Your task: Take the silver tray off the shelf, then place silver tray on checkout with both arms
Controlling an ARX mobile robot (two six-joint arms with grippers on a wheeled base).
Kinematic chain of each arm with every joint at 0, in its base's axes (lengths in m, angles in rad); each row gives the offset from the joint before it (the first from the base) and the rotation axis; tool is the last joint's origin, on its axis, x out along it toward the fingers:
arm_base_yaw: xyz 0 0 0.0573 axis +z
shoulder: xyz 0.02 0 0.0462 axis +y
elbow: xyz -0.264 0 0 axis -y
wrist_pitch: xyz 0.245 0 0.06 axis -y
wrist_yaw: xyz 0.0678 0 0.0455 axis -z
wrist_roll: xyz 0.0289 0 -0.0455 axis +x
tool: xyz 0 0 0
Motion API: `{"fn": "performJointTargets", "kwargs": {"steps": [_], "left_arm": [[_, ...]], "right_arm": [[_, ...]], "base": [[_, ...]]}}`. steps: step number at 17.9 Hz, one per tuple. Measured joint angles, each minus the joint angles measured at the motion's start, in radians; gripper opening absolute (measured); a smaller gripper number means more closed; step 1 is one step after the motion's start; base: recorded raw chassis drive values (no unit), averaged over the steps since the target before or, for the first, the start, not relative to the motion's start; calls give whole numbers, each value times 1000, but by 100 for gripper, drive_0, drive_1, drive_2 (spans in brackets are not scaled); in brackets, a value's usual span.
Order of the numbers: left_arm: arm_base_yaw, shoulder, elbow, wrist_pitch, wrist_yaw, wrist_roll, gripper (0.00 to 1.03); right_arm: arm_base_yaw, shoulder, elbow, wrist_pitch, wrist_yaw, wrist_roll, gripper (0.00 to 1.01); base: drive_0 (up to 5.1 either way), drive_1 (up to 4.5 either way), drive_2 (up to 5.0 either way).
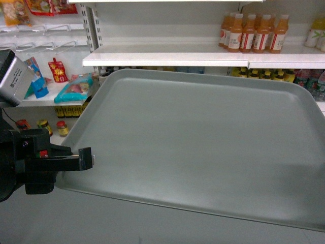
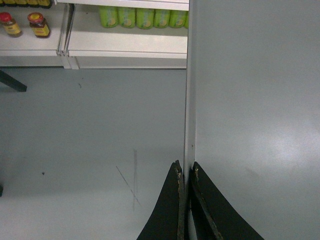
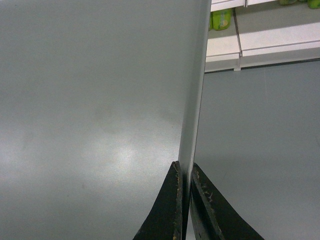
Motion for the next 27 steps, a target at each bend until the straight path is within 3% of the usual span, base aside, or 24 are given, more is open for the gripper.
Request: {"fn": "performJointTargets", "kwargs": {"steps": [22, 27], "left_arm": [[0, 0, 0, -3, 0, 0, 2], [0, -2, 0, -5, 0, 0, 2]], "right_arm": [[0, 0, 0, -1, -1, 0, 3], [0, 0, -1, -2, 0, 0, 3]], "base": [[0, -412, 412], [-96, 4, 92]]}}
